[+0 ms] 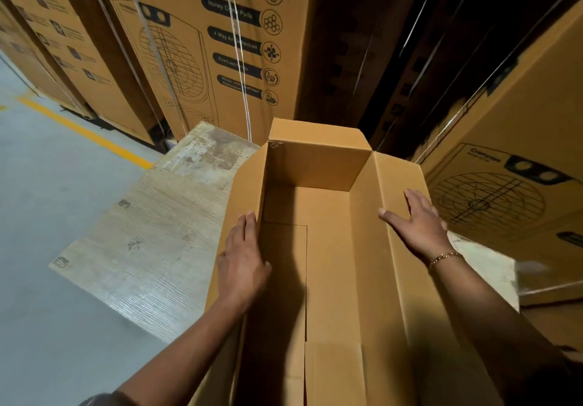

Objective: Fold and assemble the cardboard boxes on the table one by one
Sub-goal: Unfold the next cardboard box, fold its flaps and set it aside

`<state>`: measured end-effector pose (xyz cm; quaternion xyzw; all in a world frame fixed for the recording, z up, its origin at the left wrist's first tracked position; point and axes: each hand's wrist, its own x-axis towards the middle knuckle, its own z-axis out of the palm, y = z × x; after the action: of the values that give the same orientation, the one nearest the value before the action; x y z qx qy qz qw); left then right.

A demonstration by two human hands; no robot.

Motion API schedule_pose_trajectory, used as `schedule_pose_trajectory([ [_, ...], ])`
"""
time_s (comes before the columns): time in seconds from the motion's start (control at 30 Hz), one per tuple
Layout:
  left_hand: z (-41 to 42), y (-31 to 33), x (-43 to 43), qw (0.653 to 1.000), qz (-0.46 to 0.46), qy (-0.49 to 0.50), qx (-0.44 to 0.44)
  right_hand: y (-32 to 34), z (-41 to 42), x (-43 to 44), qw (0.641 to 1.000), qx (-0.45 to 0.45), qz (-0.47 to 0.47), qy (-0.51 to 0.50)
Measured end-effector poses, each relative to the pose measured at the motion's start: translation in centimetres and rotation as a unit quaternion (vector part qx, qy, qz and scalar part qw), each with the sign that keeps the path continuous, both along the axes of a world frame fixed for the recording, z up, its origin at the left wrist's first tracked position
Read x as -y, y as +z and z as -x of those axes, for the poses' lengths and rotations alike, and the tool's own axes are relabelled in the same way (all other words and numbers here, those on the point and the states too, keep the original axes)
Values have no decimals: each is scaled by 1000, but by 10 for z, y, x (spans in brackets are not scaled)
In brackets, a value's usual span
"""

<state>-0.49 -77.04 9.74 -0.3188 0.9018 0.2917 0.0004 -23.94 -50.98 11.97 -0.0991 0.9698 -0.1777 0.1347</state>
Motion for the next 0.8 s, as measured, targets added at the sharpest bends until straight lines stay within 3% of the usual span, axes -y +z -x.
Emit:
schedule_pose_trajectory([
  [0.13, -1, -1, 1, 1000, -3, 2, -5, -10, -85, -81, 966, 117, 166, -162],
  [0.2, -1, -2, 3, 1000, 6, 5, -1, -22, -121, -118, 924, 194, 219, -246],
  [0.3, -5, 1, 3, 1000, 26, 2, 13, -19, -163, -155, 852, 289, 322, -295],
  [0.5, -42, 5, -14, 993, 75, -49, 74, 45, -189, -172, 835, 204, 466, -210],
  [0.63, -72, 6, -30, 991, 27, -74, 109, 93, -197, -166, 799, 182, 549, -164],
  [0.8, -110, -1, -45, 958, 25, -149, 245, 128, -215, -122, 793, 171, 567, -143],
])
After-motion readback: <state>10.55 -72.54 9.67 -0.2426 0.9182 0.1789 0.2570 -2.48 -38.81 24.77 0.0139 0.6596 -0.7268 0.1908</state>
